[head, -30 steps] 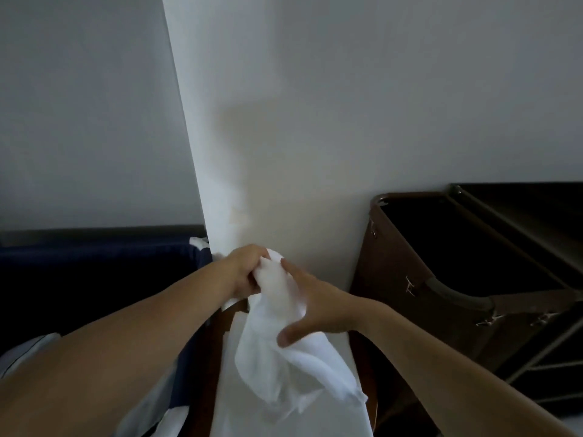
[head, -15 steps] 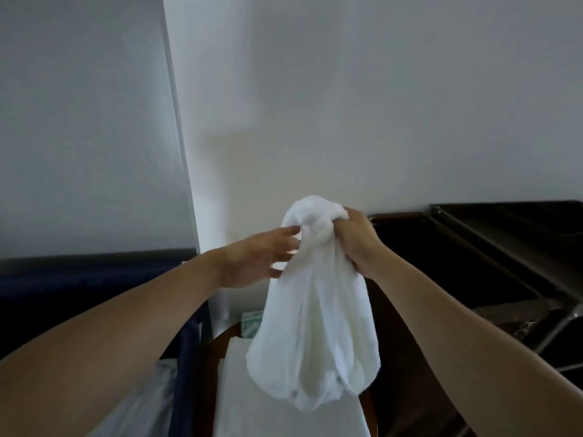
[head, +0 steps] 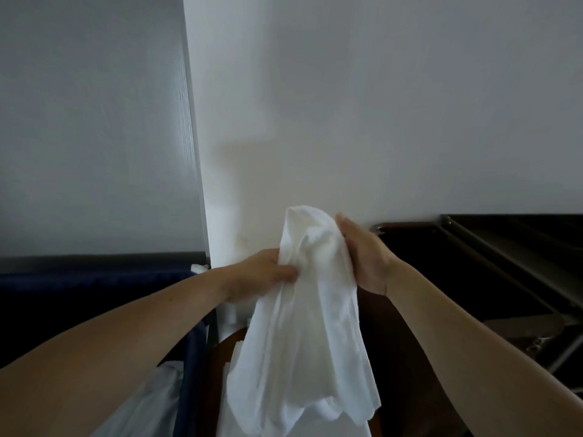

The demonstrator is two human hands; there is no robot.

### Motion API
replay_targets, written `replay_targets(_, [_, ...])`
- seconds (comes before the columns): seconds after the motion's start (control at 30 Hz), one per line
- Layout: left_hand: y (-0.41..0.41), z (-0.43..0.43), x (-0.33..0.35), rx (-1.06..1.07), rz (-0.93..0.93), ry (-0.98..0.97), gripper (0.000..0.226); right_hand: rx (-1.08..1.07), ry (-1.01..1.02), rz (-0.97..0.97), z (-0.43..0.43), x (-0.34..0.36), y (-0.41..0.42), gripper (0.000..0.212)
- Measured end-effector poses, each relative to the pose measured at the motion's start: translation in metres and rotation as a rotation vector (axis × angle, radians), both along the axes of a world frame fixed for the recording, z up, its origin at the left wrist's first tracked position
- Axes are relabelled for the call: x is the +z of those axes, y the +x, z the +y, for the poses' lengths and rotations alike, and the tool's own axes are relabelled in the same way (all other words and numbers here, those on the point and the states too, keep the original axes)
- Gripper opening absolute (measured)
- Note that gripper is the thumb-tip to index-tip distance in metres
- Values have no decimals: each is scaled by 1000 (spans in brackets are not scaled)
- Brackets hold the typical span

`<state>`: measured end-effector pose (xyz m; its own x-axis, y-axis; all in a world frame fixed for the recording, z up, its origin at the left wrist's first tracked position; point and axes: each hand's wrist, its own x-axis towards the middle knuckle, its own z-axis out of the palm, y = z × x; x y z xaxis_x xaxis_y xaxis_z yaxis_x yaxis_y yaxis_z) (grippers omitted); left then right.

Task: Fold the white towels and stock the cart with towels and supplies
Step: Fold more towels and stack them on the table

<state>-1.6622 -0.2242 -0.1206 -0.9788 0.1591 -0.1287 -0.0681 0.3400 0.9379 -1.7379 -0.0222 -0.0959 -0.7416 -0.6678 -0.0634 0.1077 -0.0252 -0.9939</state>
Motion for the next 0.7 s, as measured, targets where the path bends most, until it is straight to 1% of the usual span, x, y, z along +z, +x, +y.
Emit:
replay_targets(0.07, [1, 2, 2, -15, -10, 59, 36, 2, 167, 264, -3, 0, 6, 70])
replay_targets(0.1, [2, 3, 3, -30, -22, 83, 36, -62, 263, 384, -6, 0, 6, 73])
replay_targets(0.13, [2, 4, 4, -46, -29, 97, 37, -150, 311, 453, -9, 2, 6, 70])
replay_targets(0.2, [2, 5, 9, -90, -12, 108, 42, -287, 255, 485, -12, 16, 7, 47])
replay_targets(0.27, [2, 6, 20, -126, 36, 134, 59, -355, 119, 502, -16, 42, 12, 24])
replay_targets(0.3, [2, 7, 27, -145, 52, 166, 65, -389, 44, 516, -18, 55, 15, 17])
replay_targets(0.37, [4, 10, 45, -211, 81, 237, 73, -447, -60, 544, -22, 73, 17, 18])
replay_targets(0.4, [8, 13, 53, -231, 89, 235, 77, -462, -64, 548, -24, 75, 17, 22])
replay_targets(0.43, [13, 19, 57, -221, 91, 202, 79, -472, -25, 543, -26, 73, 16, 24])
replay_targets(0.47, [15, 23, 56, -191, 92, 129, 76, -469, 40, 535, -29, 68, 16, 25])
replay_targets(0.57, [14, 35, 30, -62, 115, -125, 47, -433, 230, 507, -32, 43, 19, 19])
replay_targets(0.63, [15, 29, 16, -1, 115, -199, 29, -438, 258, 527, -27, 38, 19, 20])
replay_targets(0.7, [19, 14, 11, -14, 86, -234, 24, -463, 217, 536, -16, 43, 19, 21])
